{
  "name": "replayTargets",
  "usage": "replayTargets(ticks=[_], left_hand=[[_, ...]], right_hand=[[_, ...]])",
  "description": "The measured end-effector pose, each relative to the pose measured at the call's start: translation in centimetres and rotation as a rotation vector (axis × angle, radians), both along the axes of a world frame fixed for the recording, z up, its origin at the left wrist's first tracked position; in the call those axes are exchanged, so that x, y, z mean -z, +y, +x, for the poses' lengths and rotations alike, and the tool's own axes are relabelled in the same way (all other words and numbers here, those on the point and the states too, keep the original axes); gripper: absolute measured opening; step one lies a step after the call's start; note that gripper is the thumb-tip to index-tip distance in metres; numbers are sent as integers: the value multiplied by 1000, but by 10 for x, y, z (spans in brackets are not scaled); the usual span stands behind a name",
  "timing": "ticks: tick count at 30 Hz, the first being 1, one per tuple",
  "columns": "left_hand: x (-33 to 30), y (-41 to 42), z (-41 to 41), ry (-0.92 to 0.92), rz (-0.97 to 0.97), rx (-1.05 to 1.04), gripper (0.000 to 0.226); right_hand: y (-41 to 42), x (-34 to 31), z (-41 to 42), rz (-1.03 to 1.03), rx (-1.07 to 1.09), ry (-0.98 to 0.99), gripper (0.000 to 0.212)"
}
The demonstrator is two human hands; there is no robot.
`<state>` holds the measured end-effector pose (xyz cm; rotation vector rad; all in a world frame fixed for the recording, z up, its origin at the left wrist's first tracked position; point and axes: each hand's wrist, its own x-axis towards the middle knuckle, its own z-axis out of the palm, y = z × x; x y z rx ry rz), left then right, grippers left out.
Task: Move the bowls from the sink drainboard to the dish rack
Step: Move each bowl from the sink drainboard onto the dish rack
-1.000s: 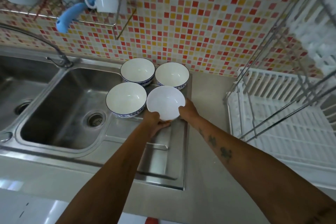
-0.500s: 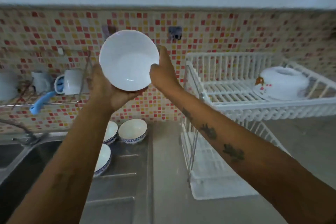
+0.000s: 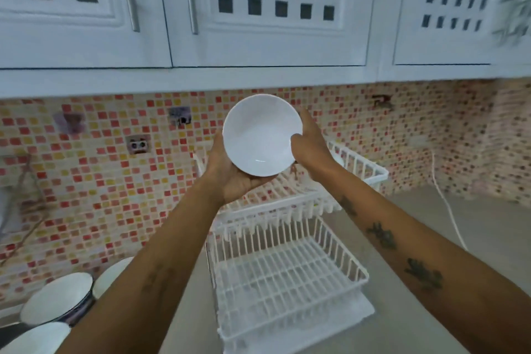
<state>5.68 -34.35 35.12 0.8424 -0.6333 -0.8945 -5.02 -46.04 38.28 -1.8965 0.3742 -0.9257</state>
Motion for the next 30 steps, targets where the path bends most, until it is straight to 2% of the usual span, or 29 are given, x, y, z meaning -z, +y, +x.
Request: replayTargets(ticks=[3, 6, 8, 9, 11, 13, 16, 18, 21, 28, 30], left_hand=[[1, -30, -13, -27, 24, 98, 63], [2, -54, -23, -111, 40, 44, 58], [-3, -66, -32, -272, 89, -83, 46], [-4, -72, -35, -359, 121, -156, 42], [-5, -84, -38, -521, 173, -305, 50], [-4, -93, -40, -736, 215, -429, 60], [0, -108, -40, -1036, 242, -517, 64], [5, -119, -36, -1158, 301, -526, 69], [12, -134, -23, -1256, 421, -538, 77], [31, -149, -9, -1299, 564, -501, 79], [33, -151, -9, -1307, 587, -461, 80]], right_hand=[[-34, 5, -22, 86, -11, -46, 57], [-69, 9, -41, 190, -60, -83, 40], [-87, 8, -49, 244, -71, -71, 30], [-95, 8, -52, 269, -72, -55, 33], [-109, 11, -54, 278, -67, -20, 44], [-121, 16, -52, 280, -68, -17, 44], [-133, 22, -47, 289, -49, 32, 45], [-135, 24, -41, 259, -18, 49, 45], [-149, 33, -26, 241, -15, 118, 52], [-169, 39, -10, 330, -88, 357, 33], [-172, 43, -7, 376, -95, 400, 33]])
